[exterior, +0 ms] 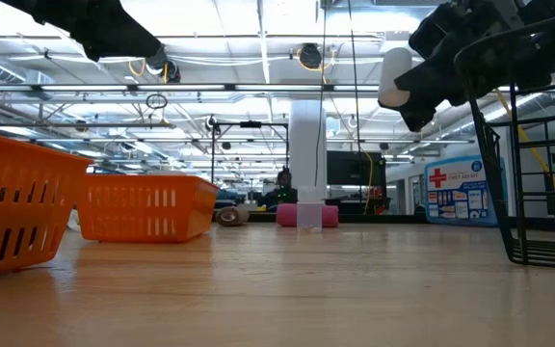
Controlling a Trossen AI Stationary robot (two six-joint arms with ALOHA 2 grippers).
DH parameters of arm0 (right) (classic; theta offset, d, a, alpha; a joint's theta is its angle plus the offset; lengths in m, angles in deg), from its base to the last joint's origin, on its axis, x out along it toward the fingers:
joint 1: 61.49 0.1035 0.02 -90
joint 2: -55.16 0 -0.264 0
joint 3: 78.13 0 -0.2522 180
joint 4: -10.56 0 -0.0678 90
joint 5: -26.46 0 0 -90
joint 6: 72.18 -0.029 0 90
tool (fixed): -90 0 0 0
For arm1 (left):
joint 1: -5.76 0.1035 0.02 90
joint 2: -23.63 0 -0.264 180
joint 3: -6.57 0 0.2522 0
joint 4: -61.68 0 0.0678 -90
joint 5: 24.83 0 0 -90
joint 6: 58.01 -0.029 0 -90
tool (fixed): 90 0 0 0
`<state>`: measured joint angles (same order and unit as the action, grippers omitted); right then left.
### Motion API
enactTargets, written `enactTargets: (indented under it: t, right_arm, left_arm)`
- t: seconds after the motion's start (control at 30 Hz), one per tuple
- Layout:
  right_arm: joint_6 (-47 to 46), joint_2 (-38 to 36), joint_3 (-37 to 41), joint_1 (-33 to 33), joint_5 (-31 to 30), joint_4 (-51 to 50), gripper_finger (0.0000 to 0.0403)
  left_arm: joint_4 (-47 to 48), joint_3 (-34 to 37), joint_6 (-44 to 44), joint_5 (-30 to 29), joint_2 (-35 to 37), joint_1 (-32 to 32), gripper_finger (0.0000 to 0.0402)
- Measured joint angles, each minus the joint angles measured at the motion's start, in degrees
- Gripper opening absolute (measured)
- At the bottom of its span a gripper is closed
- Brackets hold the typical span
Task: Pick & Place Medicine items
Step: Put the white medicine bottle into the top orange basket
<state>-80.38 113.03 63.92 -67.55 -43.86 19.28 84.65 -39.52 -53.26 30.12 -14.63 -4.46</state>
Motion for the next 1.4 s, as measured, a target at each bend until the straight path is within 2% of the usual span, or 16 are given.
enactTargets:
  t: [0.47, 0.63, 0.8, 0.93, 1.03, 1.17, 1.3, 1.4]
  right_arm:
    - [1.4, 0.0, 0.0, 0.0, -0.3, 0.0, 0.0138]
    - [1.4, 0.0, 0.0, 0.1, -2.9, 0.0, 0.0139]
    - [1.4, 0.0, 0.0, 0.1, -3.6, 0.0, 0.0138]
    - [1.4, 0.0, 0.0, 0.1, -3.6, 0.0, 0.0138]
    - [1.4, 0.4, 0.0, 0.1, -6.3, 0.1, 0.0138]
    - [1.4, 2.7, 0.0, 0.1, -6.2, 2.8, 0.0138]
    - [1.4, 7.2, -1.7, 0.1, -6.1, 4.5, 0.0138]
    - [1.6, 11.3, -4.2, 0.2, -6.2, 4.7, 0.0138]
  left_arm:
    - [-0.3, 0.0, 0.5, 0.0, 0.0, 0.0, 0.0157]
    - [-5.5, 0.0, 5.7, 0.9, 0.0, 0.0, 0.0157]
    - [-8.7, 0.0, 15.1, 0.6, 0.0, 0.0, 0.0157]
    - [-10.1, 0.0, 16.5, 0.5, 0.0, 0.0, 0.0157]
    - [-12.6, 0.0, 17.4, 0.5, -0.1, 0.0, 0.0157]
    - [-16.5, -0.1, 19.4, 4.3, -4.6, 0.0, 0.0157]
    - [-22.9, -0.2, 17.8, 6.9, -12.8, 0.2, 0.0157]
    - [-22.8, -3.5, 16.7, 8.4, -18.3, 1.7, 0.0157]
